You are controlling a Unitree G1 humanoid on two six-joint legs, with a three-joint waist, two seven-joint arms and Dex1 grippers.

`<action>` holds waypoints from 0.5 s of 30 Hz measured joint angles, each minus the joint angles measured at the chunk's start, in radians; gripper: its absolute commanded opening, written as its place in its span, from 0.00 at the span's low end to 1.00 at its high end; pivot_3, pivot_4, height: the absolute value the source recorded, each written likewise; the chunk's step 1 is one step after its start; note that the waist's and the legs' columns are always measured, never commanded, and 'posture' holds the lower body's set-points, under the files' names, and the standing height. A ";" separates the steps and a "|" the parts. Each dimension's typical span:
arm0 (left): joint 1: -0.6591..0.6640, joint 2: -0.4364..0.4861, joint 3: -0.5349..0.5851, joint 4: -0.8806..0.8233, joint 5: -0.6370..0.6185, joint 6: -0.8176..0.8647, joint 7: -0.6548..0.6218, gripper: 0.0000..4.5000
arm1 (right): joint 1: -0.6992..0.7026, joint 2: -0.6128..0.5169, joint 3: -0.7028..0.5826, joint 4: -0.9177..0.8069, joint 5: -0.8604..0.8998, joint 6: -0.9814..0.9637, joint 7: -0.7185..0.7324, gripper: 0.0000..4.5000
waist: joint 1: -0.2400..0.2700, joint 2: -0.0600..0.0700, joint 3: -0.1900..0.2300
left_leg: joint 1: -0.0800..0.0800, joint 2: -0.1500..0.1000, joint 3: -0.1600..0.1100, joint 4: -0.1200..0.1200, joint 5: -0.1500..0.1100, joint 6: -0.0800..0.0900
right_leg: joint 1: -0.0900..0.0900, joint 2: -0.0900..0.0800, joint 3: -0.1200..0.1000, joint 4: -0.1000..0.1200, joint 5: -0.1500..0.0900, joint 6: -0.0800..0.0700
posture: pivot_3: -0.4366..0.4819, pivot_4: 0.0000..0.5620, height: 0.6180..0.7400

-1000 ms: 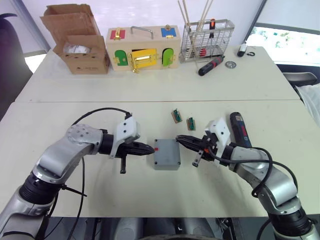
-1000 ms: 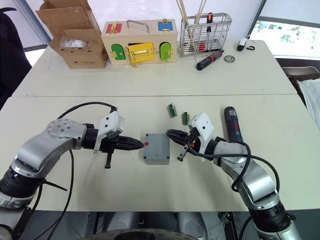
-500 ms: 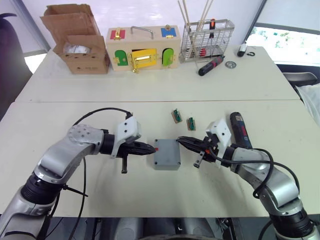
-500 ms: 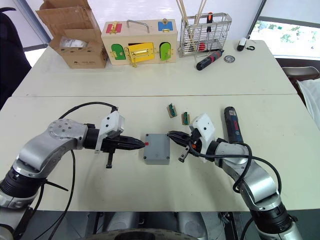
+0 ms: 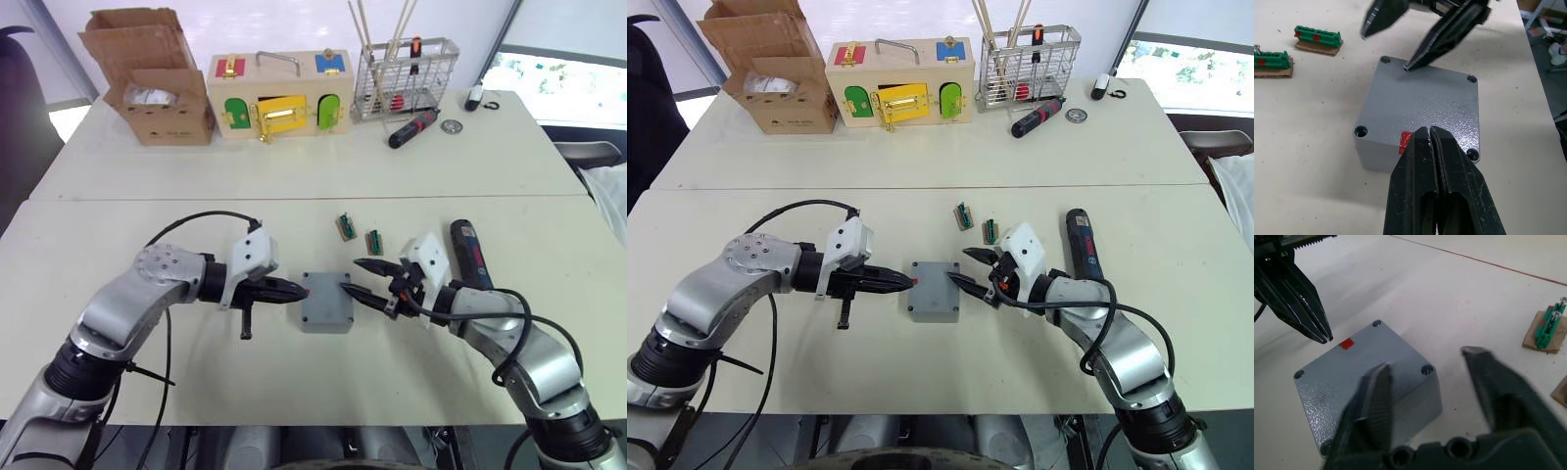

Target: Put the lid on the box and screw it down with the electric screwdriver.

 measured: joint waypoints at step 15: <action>-0.186 -0.111 -0.035 0.076 -0.058 -0.052 -0.091 0.00 | -0.300 -0.387 -0.460 0.147 0.339 0.616 -0.015 0.97 | 0.001 0.000 0.000 | 0.000 0.000 0.001 0.000 -0.001 0.001 | 0.000 0.000 0.000 -0.001 0.000 0.000 | 0.48 0.27 1.00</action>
